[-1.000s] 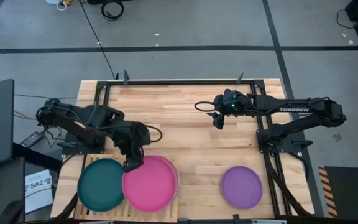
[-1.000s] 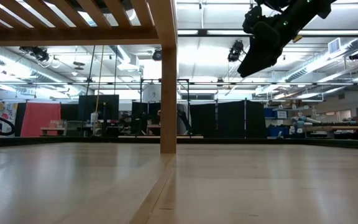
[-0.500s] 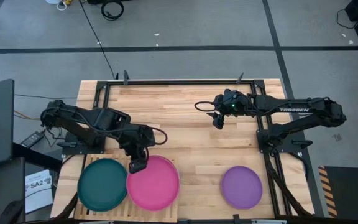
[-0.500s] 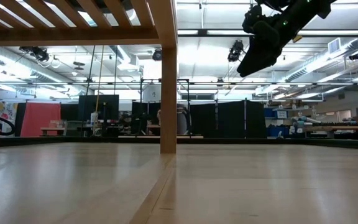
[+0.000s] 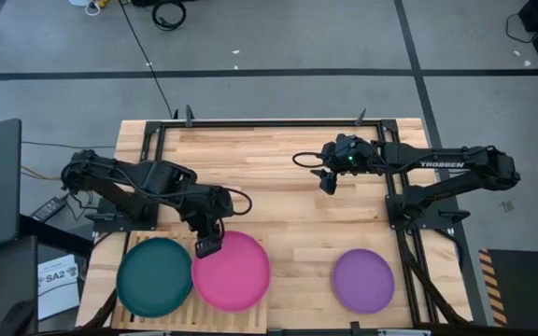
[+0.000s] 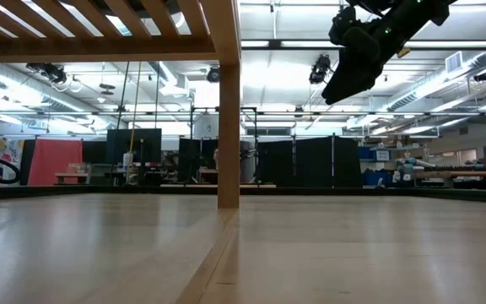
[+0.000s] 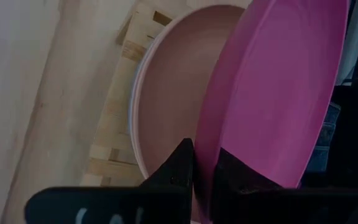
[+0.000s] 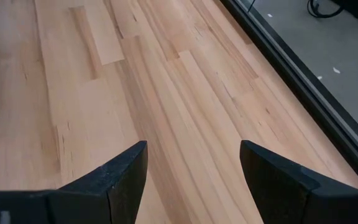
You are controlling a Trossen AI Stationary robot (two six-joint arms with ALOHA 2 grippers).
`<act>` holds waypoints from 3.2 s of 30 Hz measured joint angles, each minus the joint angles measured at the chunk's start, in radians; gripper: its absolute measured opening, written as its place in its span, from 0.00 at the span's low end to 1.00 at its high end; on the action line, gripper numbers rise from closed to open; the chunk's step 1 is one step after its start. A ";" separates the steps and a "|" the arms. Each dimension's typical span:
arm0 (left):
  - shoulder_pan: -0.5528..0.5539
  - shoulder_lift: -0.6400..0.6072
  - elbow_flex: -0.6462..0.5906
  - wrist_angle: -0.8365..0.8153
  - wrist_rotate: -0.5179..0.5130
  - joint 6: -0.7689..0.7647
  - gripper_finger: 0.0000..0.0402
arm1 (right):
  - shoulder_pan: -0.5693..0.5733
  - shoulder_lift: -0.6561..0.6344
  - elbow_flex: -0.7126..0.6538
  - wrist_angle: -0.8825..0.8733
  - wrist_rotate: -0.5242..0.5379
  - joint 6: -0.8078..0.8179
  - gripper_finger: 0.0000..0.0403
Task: Place and stack plates onto a shelf
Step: Stack the pink plate on top of the light orange plate on the shelf, then stack the purple plate on top of the dark green plate on the shelf
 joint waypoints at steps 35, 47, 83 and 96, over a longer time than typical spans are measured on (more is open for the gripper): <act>-0.003 0.000 0.000 -0.046 0.013 0.079 0.45 | 0.000 0.000 0.000 0.000 0.000 0.000 0.65; 0.043 -0.011 0.000 -0.100 0.056 0.086 0.44 | 0.000 0.000 0.000 0.000 -0.002 0.000 0.65; 0.501 -0.140 0.000 -0.118 -0.095 0.768 0.44 | 0.343 0.000 -0.032 -0.241 -0.203 0.312 0.65; 0.509 -0.235 0.000 -0.067 -0.093 0.768 0.44 | 0.614 0.000 -0.163 -0.226 -0.203 0.580 0.65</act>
